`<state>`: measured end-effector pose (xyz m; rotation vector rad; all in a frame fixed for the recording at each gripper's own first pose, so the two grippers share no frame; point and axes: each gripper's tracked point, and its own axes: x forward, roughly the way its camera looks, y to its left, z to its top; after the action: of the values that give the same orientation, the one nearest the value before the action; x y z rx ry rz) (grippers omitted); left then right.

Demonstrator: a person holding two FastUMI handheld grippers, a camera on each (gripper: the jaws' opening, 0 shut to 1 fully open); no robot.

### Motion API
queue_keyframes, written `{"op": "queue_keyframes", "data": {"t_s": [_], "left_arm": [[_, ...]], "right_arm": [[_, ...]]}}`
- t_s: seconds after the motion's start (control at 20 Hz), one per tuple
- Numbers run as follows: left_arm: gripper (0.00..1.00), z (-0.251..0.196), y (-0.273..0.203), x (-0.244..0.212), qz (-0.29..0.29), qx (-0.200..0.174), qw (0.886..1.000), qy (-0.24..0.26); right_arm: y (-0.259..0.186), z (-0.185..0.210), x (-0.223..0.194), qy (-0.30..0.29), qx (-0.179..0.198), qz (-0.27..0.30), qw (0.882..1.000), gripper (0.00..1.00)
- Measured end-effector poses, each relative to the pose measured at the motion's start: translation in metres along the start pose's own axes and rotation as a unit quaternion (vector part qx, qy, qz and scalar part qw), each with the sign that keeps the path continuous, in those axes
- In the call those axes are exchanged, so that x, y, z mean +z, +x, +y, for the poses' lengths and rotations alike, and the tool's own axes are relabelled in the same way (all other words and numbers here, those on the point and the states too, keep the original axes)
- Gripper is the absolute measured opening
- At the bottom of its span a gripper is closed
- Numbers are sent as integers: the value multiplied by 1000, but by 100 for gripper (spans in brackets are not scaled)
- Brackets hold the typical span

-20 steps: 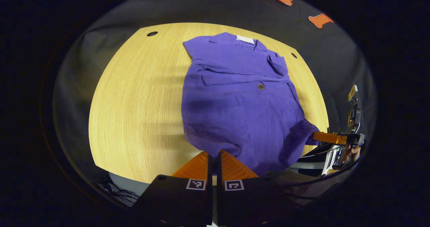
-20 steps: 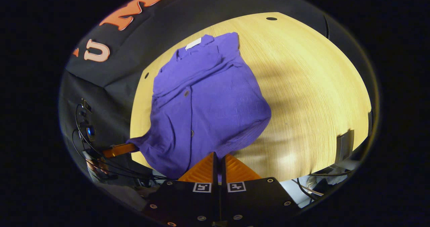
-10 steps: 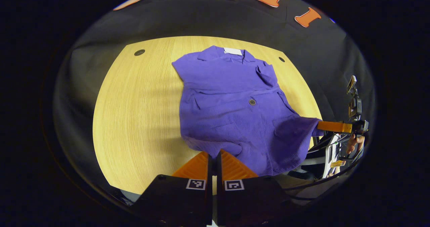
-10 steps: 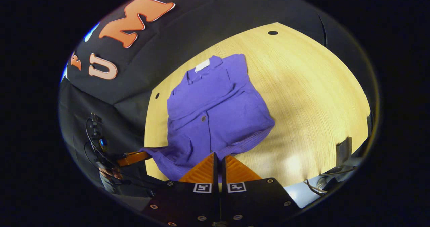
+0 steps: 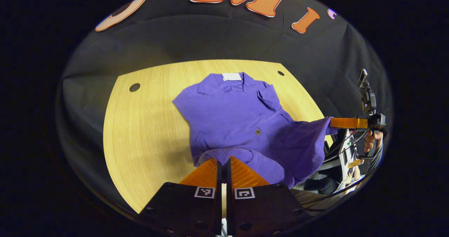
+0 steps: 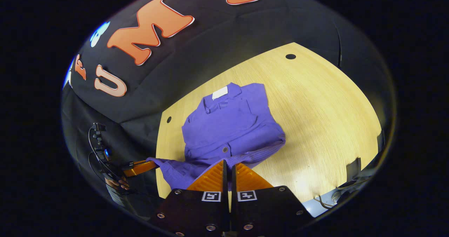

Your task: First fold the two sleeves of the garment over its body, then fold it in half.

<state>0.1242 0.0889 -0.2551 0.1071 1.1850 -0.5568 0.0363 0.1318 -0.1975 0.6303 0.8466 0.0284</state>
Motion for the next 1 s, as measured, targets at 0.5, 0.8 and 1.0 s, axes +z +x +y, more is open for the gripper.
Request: {"op": "queue_keyframes", "data": {"t_s": [0.5,0.8,1.0], "left_arm": [[6,28,17,103,-47,61,996,-46],[6,56,49,136,-38,93,990,-95],[6,75,84,148,-18,140,984,-111]], "right_arm": [[44,-1,91,-9,44,1,999,2],[84,-20,135,21,58,13,998,2],[114,-30,158,74,71,29,994,2]]}}
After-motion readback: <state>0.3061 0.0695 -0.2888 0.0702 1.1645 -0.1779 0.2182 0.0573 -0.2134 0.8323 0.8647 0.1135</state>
